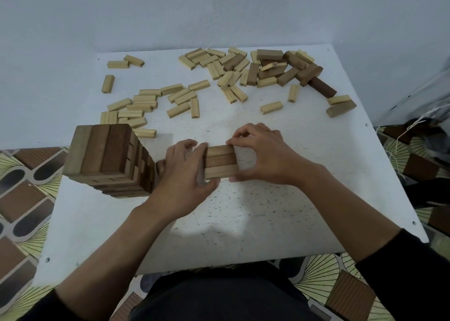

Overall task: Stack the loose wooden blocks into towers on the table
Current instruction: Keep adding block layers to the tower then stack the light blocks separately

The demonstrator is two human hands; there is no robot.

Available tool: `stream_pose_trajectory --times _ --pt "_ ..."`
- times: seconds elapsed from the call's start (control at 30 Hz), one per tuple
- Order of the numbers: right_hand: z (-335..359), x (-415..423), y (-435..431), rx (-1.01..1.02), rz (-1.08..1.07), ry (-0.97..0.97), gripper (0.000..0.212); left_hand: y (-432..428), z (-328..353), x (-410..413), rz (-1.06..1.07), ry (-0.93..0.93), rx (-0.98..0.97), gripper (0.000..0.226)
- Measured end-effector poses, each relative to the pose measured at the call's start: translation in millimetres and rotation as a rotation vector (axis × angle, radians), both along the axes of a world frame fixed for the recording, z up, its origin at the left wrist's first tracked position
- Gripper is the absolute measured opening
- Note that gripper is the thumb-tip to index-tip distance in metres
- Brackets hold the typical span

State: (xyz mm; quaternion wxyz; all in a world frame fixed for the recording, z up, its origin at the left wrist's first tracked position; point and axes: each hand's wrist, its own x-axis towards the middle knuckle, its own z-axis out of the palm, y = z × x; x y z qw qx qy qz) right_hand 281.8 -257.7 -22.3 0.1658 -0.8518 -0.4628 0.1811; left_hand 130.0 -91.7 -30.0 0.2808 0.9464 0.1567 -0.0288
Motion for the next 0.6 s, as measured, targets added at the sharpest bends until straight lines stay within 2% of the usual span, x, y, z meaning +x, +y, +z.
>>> stream_pose_trajectory --times 0.3,0.5,0.6 --pt "-4.3 2.4 4.0 0.015 0.074 -0.016 0.068 0.9 0.8 4.0 -0.063 0.021 0.073 0.059" --pt "-7.2 1.8 1.1 0.089 0.078 -0.005 0.067 -2.6 -0.8 5.3 -0.06 -0.001 0.089 0.059" --pt "-5.5 1.5 -3.6 0.174 0.058 0.069 0.068 -4.2 3.5 5.9 -0.072 -0.022 0.056 0.06"
